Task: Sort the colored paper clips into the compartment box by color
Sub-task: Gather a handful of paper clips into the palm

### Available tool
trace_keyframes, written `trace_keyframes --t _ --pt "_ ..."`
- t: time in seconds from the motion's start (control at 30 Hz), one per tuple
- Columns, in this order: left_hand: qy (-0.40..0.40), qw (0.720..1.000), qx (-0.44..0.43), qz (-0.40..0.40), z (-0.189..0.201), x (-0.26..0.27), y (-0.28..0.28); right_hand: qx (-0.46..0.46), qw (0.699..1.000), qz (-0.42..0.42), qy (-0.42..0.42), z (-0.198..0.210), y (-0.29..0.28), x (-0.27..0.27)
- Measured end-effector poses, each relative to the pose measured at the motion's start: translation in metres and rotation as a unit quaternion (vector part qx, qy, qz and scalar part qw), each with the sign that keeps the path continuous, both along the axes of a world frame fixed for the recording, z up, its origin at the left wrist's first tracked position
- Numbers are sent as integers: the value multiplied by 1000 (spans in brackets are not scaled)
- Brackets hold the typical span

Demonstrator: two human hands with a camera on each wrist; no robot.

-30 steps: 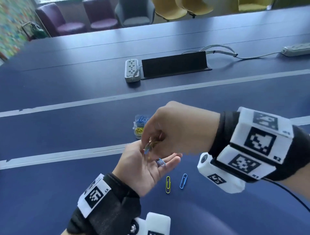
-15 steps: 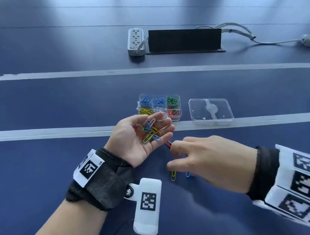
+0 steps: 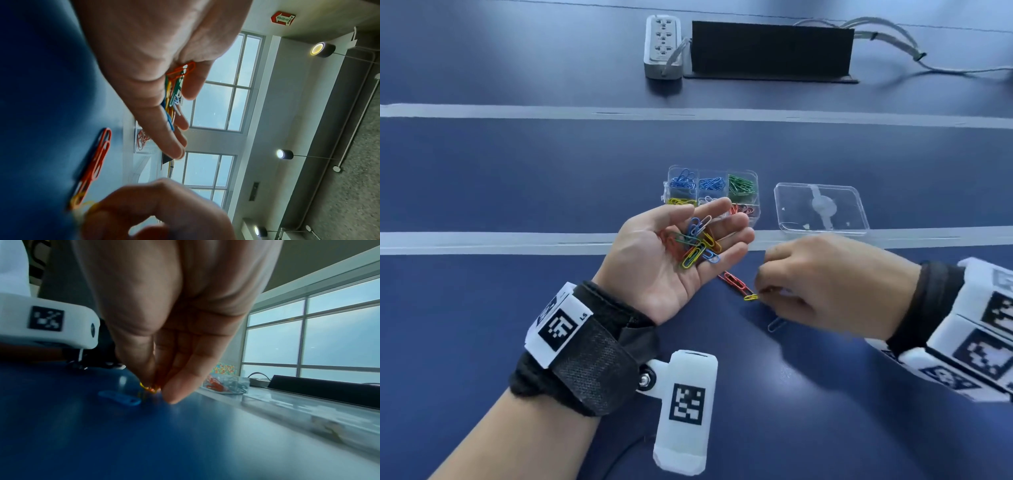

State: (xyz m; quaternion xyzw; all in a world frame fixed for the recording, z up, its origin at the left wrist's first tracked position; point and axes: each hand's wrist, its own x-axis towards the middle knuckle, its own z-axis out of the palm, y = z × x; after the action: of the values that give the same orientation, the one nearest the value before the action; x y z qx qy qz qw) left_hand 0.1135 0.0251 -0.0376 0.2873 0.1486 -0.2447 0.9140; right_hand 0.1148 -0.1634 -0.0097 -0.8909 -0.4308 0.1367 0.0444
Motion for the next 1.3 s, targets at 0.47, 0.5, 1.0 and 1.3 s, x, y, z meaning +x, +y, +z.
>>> trace_keyframes --t 0.47,0.5,1.0,1.3 --pt "11 1000 -9 2 -3 -9 6 -64 996 -8 61 8 -15 -19" --pt "11 1000 -9 4 -3 -9 6 -65 997 1 48 6 -15 -21" --pt "16 999 -3 34 1 -7 14 58 981 -180 35 7 39 8" --pt "19 998 -6 54 -1 -5 19 -84 992 -96 -15 11 54 -5"
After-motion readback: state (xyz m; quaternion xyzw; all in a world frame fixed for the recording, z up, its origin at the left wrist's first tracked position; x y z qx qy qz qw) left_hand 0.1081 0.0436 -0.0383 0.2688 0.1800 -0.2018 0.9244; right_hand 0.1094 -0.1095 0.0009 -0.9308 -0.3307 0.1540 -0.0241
